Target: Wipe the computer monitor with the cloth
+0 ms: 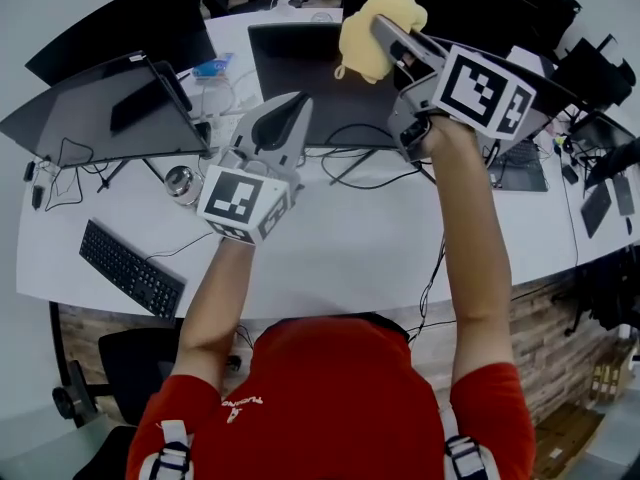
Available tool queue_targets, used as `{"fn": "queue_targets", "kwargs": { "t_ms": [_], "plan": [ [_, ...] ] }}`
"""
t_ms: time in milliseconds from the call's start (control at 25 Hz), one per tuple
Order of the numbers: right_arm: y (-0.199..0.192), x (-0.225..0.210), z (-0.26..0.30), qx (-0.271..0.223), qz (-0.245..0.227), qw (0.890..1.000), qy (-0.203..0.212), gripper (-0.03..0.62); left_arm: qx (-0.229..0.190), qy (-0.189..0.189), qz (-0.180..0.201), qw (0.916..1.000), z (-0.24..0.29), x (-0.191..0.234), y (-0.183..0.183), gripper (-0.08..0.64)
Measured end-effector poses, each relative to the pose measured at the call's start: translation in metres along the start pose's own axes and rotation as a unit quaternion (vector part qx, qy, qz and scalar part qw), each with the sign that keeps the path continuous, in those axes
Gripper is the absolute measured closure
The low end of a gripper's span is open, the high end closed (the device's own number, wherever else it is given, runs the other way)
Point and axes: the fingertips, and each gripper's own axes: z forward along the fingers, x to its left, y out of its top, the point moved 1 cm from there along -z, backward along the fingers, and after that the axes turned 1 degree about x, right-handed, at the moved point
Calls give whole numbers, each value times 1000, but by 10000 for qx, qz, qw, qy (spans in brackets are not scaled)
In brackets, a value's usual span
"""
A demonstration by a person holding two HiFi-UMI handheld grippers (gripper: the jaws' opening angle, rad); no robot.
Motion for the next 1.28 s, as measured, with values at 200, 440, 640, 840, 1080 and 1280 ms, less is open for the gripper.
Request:
{"fn": "queue_targets", "kwargs": {
  "t_ms": [200,440,640,840,1080,1280],
  "plan": [
    [17,-39,-37,-91,18,9999,-134,531,34,-88,-11,10000,29,-32,-1,548],
    [36,-85,-83,-175,94,9993,-316,531,129,-240,7,9996,59,-75,-8,548],
    [51,-121,-117,-213,38,9986,-492,531,138,-331,0,9994,83,-105,-12,548],
    [63,-156,-155,-273,154,9967,-747,531,135,-403,-15,9991,102,-132,-15,548],
    [77,-196,-195,-364,230,9946,-944,531,151,-457,-27,9988,124,-158,-21,548],
    [84,-222,-223,-416,380,9917,-1156,529,124,-508,-50,9986,141,-178,-20,548]
  ]
}}
